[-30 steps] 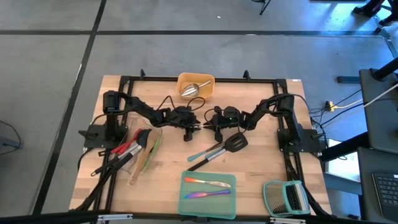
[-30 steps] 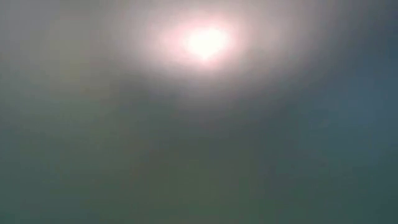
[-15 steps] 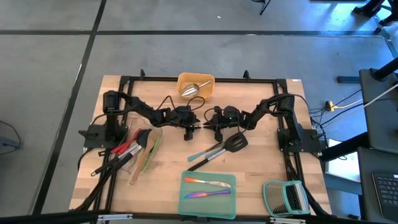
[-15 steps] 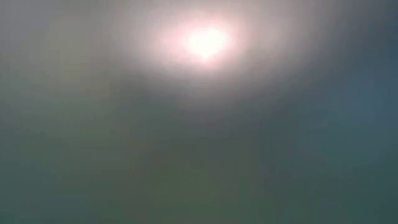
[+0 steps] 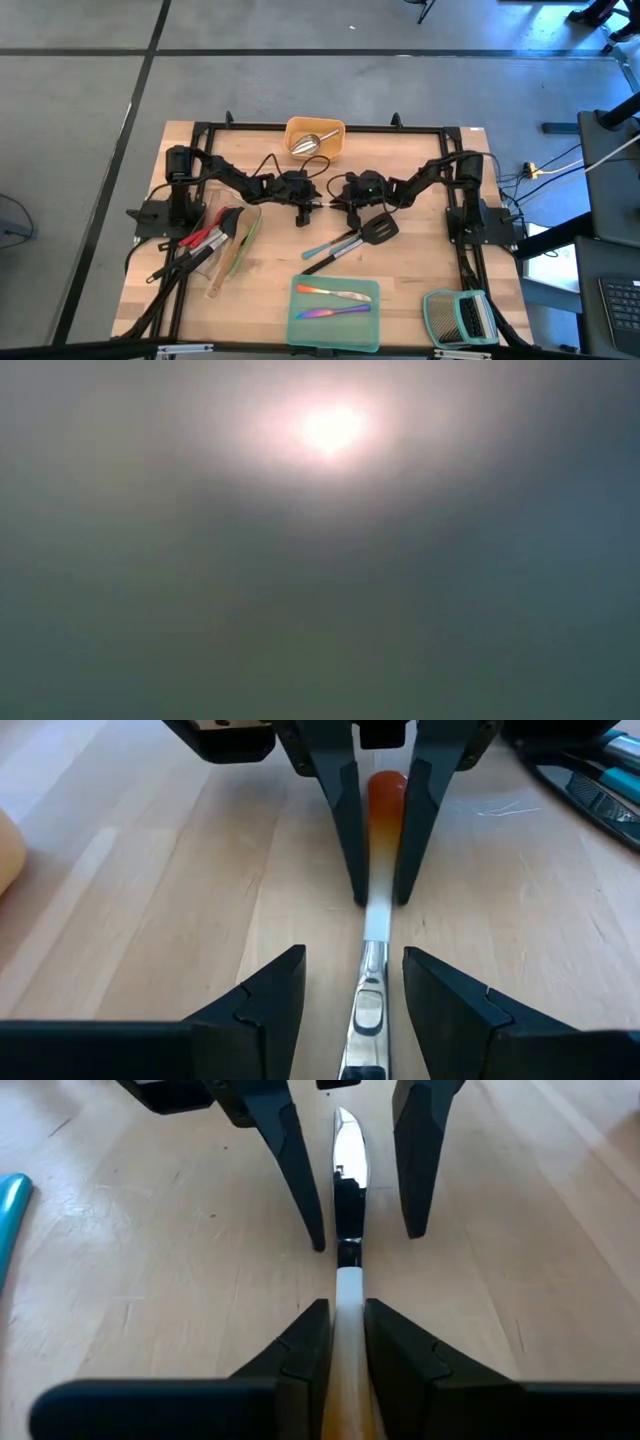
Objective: Pick & Place Kitchen Items
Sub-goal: Put the orange table knife into the green bin
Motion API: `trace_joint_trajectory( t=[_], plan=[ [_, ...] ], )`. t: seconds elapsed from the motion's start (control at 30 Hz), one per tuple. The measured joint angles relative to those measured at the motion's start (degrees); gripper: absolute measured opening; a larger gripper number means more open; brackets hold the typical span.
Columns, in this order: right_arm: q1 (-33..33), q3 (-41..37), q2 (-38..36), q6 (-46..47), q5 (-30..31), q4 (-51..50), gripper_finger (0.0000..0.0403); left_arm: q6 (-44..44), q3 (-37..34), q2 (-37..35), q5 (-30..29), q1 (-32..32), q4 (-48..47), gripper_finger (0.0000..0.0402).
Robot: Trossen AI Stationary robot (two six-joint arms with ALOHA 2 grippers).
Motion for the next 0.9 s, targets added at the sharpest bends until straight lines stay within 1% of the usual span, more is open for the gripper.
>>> trace_joint_trajectory(
  t=[0.33,0.43,0.63,0.7,0.8,0.9],
  plan=[
    [0.22,-0.02,-0.09,-1.68,0.16,-0.56,0.0072,0.0,0.0,-0.02,2.02,-0.04,0.0,0.0164],
    [0.22,-0.02,-0.13,-1.66,0.09,-0.81,0.009,-0.02,0.0,-0.02,2.02,-0.04,0.02,0.0164],
    [0.29,-0.02,-0.2,-1.51,-0.49,-1.08,0.0158,-0.02,0.0,-0.02,2.02,-0.04,0.07,0.0164],
    [0.31,-0.04,-0.22,-1.7,-0.54,-1.11,0.0174,-0.02,0.0,-0.02,2.02,-0.04,0.07,0.0164],
    [0.39,-0.04,-0.02,-1.76,0.47,-0.97,0.0181,-0.02,0.0,-0.02,2.0,-0.04,0.08,0.0164],
    [0.4,-0.09,1.12,-2.21,1.63,0.92,0.0175,-0.02,0.0,-0.02,1.99,-0.04,0.08,0.0164]
  ],
)
